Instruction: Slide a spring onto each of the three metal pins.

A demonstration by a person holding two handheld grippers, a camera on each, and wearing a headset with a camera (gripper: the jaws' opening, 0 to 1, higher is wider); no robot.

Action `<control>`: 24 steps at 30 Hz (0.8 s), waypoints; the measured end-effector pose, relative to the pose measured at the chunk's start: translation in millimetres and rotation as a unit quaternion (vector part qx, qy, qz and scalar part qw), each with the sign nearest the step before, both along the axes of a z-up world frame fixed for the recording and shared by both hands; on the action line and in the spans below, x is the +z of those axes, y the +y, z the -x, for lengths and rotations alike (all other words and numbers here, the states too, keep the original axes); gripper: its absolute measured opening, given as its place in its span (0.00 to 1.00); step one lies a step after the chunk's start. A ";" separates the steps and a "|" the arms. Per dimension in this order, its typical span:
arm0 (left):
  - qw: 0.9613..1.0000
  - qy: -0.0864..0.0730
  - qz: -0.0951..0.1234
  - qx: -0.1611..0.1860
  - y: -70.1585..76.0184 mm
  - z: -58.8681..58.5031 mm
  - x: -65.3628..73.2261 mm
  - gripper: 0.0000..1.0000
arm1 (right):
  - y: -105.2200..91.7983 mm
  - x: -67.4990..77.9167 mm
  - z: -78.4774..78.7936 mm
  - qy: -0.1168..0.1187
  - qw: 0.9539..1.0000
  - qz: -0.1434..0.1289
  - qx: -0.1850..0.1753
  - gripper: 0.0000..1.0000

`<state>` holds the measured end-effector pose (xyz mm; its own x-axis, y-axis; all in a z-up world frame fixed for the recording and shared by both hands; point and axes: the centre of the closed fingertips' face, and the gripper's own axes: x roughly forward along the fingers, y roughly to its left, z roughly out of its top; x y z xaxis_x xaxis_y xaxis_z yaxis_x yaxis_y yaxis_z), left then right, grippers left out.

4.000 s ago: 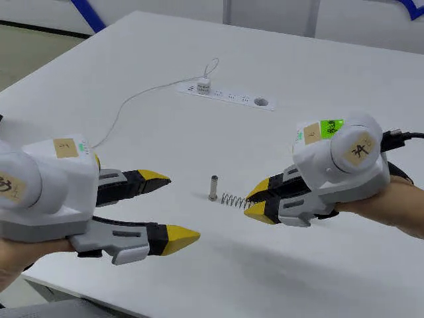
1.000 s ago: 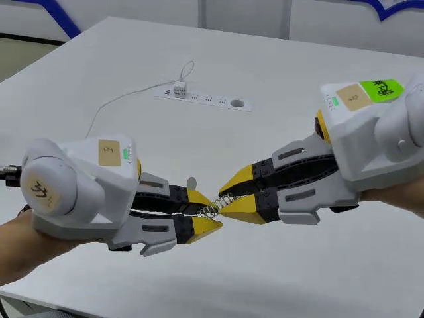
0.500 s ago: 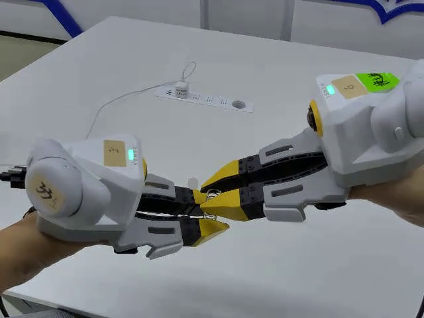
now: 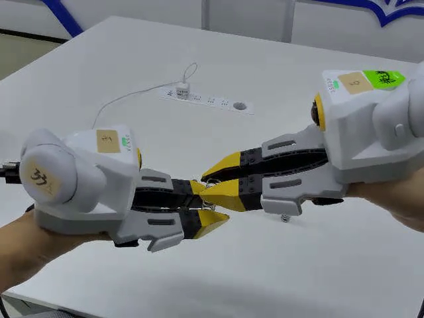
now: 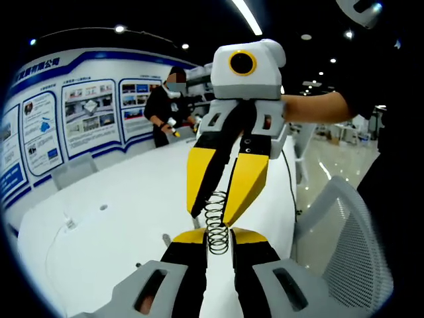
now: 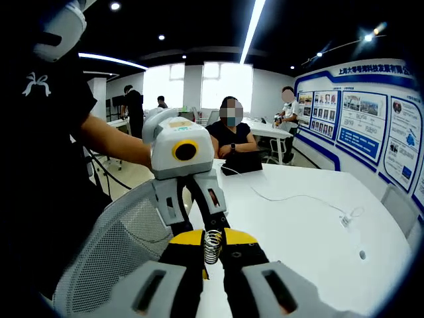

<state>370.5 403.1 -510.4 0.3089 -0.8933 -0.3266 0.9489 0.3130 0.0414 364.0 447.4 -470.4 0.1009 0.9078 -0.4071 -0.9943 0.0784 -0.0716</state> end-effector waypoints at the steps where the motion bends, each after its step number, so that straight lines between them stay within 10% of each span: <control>1: 1.000 0.000 0.000 0.000 0.3 0.1 -0.2 0.16 | 0.5 -0.2 -0.2 -0.001 1.000 0.001 0.000 0.10; 24: 0.996 0.034 0.000 0.079 57.5 -30.2 -11.3 0.46 | 4.0 2.0 -64.2 -0.026 0.996 -0.001 -0.084 0.10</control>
